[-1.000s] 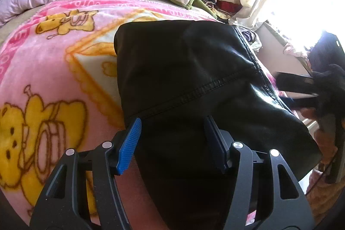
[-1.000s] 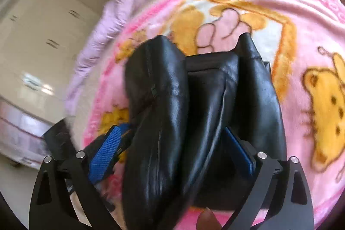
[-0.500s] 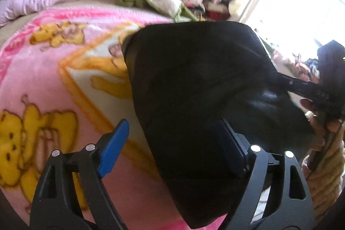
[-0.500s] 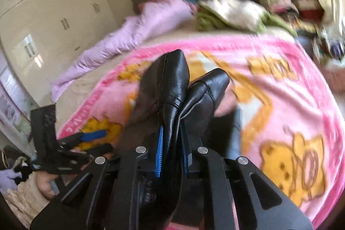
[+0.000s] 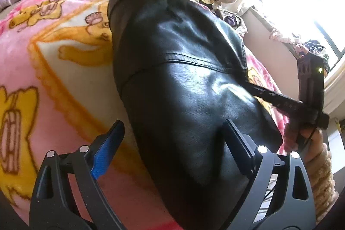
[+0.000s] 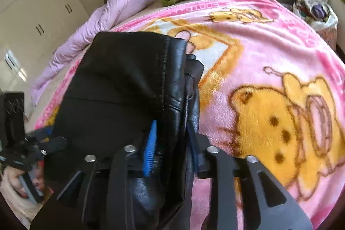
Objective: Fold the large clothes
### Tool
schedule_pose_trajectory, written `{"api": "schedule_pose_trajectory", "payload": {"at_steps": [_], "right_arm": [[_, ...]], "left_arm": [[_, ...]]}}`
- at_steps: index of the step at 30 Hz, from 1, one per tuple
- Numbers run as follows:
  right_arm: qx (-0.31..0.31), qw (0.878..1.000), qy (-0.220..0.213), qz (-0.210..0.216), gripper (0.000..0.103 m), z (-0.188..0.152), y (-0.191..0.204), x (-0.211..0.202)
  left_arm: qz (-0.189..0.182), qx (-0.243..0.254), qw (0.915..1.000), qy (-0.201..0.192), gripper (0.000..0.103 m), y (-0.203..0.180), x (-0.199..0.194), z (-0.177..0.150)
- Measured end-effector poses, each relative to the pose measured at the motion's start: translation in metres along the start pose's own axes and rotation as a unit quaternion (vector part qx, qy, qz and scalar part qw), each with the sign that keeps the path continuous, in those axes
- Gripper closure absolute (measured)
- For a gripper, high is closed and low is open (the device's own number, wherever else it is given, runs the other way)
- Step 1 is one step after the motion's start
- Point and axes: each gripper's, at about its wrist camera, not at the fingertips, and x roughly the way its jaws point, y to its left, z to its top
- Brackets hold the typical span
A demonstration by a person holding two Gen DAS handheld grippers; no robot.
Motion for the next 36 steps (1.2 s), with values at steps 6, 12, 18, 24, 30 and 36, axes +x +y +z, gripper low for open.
{"api": "schedule_pose_trajectory", "payload": {"at_steps": [6,12,18,24,30,36], "right_arm": [[0.029,0.999,-0.037,0.02,0.026,0.037,0.005,-0.034],[0.008,1.0,-0.019,-0.021,0.088,0.067,0.021,0.004],[0.003,0.999,-0.013,-0.05,0.091,0.073,0.008,0.024],[0.022,0.998,0.002,-0.065,0.077,0.054,-0.012,0.05],[0.042,0.997,-0.023,-0.056,0.037,0.047,-0.009,0.011],[0.066,0.997,-0.027,0.012,0.025,0.011,0.0,-0.042]], "left_arm": [[0.009,0.015,0.9998,-0.001,0.018,-0.007,-0.001,0.0],[0.016,0.017,0.9997,-0.002,0.018,-0.009,-0.002,0.001],[0.007,0.019,0.9998,0.002,0.015,-0.012,0.004,0.001],[0.014,0.019,0.9997,0.006,0.012,-0.015,0.009,0.001],[0.016,0.02,0.9996,0.007,0.011,-0.016,0.006,0.0],[0.013,0.019,0.9997,0.009,0.01,-0.017,0.002,-0.003]]}}
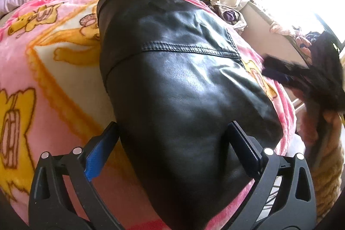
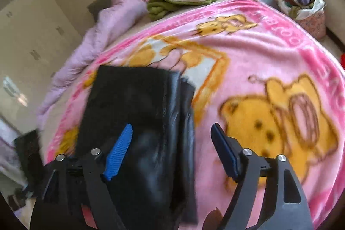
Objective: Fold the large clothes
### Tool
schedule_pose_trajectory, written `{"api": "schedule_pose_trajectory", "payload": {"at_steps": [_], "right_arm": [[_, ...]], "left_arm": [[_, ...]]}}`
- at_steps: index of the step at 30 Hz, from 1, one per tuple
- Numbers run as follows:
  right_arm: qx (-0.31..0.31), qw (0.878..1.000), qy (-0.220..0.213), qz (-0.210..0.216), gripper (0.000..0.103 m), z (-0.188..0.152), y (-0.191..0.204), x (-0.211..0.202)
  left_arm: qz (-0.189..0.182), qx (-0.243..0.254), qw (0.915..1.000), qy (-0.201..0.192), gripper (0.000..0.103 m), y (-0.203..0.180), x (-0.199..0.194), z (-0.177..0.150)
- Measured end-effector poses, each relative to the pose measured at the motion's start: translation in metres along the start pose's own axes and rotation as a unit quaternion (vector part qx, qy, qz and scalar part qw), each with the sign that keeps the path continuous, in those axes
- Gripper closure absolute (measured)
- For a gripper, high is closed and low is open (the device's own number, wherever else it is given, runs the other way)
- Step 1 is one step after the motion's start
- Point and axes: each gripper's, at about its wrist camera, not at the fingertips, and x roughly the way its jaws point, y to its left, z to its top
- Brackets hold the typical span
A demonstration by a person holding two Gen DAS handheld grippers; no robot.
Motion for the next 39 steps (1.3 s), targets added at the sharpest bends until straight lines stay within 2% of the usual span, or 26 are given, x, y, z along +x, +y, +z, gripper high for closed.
{"api": "schedule_pose_trajectory", "payload": {"at_steps": [2,6,11,14,15,16,20,25,32,36,39], "right_arm": [[-0.004,1.0,0.018,0.022,0.019,-0.015,0.003,-0.009],[0.003,0.996,0.065,0.059,0.019,-0.044,-0.002,-0.011],[0.008,0.991,0.105,0.079,0.019,-0.057,-0.007,0.011],[0.023,0.988,0.122,0.087,0.024,-0.061,-0.016,0.029],[0.033,0.986,0.129,0.102,0.033,-0.063,-0.02,0.036],[0.04,0.984,0.135,0.112,0.037,-0.064,-0.022,0.041],[0.039,0.985,0.128,0.112,0.046,-0.067,-0.012,0.041],[0.032,0.988,0.113,0.105,0.05,-0.067,0.016,0.045],[0.031,0.987,0.096,0.122,0.051,-0.054,0.043,0.074],[0.027,0.986,0.095,0.131,0.051,-0.051,0.061,0.091],[0.02,0.988,0.091,0.121,0.05,-0.049,0.066,0.092]], "left_arm": [[-0.002,-0.001,1.0,0.0,0.01,-0.001,-0.001,-0.003],[-0.012,-0.013,0.9998,0.004,0.01,0.003,-0.001,-0.008],[-0.022,-0.029,0.9992,0.015,0.008,0.008,0.005,-0.007],[-0.024,-0.035,0.9988,0.026,0.008,0.009,0.013,-0.006],[-0.024,-0.034,0.9987,0.031,0.008,0.009,0.016,-0.005],[-0.025,-0.033,0.9986,0.034,0.008,0.009,0.019,-0.005],[-0.03,-0.033,0.9983,0.038,0.008,0.015,0.02,0.0],[-0.008,-0.033,0.9988,0.037,0.008,0.03,0.015,0.011],[0.03,-0.048,0.9981,0.023,0.008,0.065,0.0,0.023],[0.038,-0.062,0.9972,0.017,0.008,0.086,-0.01,0.024],[0.036,-0.065,0.9971,0.015,0.008,0.089,-0.013,0.02]]}}
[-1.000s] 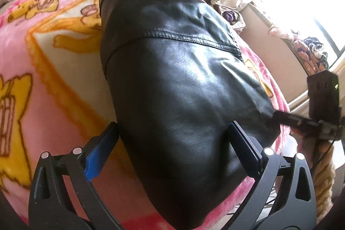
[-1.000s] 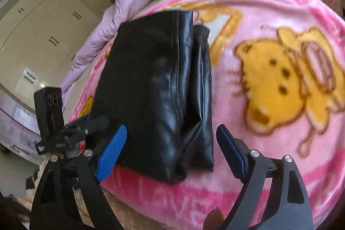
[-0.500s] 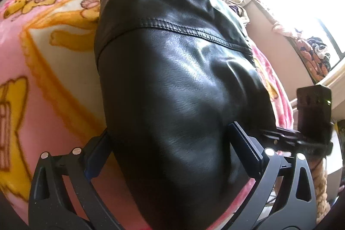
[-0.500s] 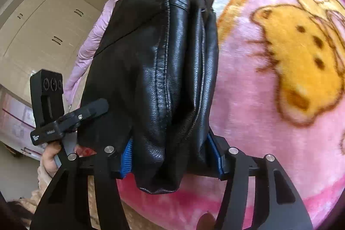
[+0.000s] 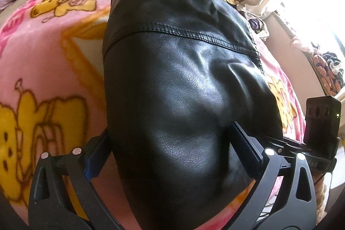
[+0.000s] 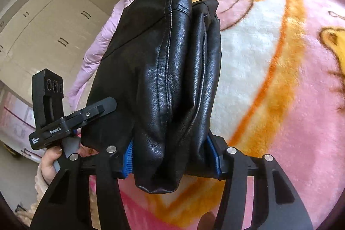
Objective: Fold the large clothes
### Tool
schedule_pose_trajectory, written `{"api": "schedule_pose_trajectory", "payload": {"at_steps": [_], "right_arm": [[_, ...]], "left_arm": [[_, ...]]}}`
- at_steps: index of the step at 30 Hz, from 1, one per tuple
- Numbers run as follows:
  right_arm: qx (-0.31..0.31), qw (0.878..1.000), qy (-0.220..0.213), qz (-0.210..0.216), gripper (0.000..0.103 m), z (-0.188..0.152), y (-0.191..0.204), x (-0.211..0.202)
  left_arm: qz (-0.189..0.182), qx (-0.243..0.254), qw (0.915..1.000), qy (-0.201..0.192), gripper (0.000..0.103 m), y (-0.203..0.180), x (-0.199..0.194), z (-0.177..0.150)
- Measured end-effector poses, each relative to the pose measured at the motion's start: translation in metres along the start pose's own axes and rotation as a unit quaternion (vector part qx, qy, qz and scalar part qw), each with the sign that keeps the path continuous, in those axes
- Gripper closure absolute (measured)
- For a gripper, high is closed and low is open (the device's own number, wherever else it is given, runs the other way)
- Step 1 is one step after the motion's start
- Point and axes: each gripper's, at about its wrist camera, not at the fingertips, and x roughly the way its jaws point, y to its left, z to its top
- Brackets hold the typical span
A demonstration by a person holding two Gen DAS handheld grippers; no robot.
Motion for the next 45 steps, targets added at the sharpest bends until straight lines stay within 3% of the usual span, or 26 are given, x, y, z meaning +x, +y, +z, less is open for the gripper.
{"api": "schedule_pose_trajectory", "payload": {"at_steps": [14,22,34,45], "right_arm": [[-0.027,0.996,-0.031,-0.076,0.026,-0.014,0.022,-0.016],[-0.066,0.986,-0.095,-0.119,0.005,-0.029,0.046,-0.05],[-0.132,0.96,-0.189,-0.158,0.004,-0.08,0.086,-0.1],[-0.14,0.949,-0.215,-0.181,0.004,-0.126,0.113,-0.111]], "left_arm": [[-0.004,0.001,0.9999,-0.01,0.008,-0.003,-0.006,-0.002],[0.01,0.01,0.9997,-0.021,0.009,-0.007,-0.028,-0.007],[0.028,0.061,0.9931,-0.096,0.009,-0.032,-0.097,-0.052],[0.054,0.062,0.9872,-0.136,0.009,-0.028,-0.121,-0.105]]}}
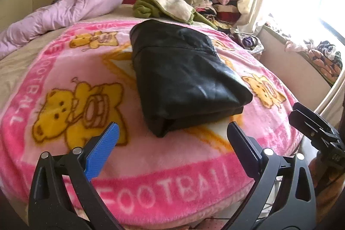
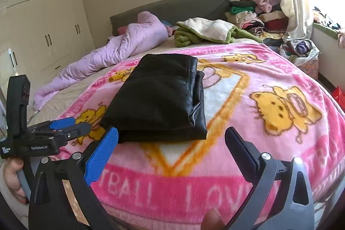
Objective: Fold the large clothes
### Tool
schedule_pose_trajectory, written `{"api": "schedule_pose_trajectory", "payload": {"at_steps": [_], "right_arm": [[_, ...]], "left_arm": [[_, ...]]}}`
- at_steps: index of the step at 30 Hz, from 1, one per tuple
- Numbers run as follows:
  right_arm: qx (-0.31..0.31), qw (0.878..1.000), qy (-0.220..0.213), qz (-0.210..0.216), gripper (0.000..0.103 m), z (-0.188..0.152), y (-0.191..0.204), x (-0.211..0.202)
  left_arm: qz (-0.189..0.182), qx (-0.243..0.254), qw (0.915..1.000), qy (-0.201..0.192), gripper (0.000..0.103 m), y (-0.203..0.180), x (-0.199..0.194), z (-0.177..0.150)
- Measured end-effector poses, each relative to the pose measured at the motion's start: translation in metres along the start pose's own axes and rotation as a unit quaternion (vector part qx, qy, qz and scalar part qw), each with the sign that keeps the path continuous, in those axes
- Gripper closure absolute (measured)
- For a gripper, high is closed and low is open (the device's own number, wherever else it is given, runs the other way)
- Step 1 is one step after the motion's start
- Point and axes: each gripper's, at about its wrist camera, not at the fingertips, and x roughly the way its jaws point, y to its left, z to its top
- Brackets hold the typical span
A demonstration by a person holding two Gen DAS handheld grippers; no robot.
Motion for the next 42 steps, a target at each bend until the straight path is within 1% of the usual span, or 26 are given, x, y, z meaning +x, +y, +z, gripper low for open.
{"api": "schedule_pose_trajectory", "payload": {"at_steps": [4,9,13,20,28,42], "right_arm": [[-0.001,1.0,0.004,-0.006,0.004,-0.012,0.01,-0.002],[-0.006,1.0,0.02,-0.013,0.004,-0.026,0.019,0.005],[-0.01,0.999,0.032,-0.021,0.004,-0.034,0.023,0.013],[-0.027,0.999,0.029,-0.03,0.004,-0.034,0.027,0.014],[-0.026,0.999,0.02,-0.03,0.004,-0.03,0.027,0.01],[-0.024,0.999,0.02,-0.036,0.004,-0.029,0.025,0.009]], "left_arm": [[-0.002,-0.007,1.0,-0.001,0.009,0.002,-0.004,-0.011],[0.016,-0.009,0.9998,-0.005,0.009,0.006,-0.004,-0.021],[0.03,-0.007,0.9995,-0.009,0.009,0.005,-0.005,-0.022],[0.033,-0.008,0.9994,-0.009,0.009,0.006,-0.006,-0.022],[0.037,-0.009,0.9992,-0.012,0.009,0.007,-0.008,-0.021],[0.045,-0.004,0.9989,-0.013,0.009,0.007,-0.01,-0.022]]}}
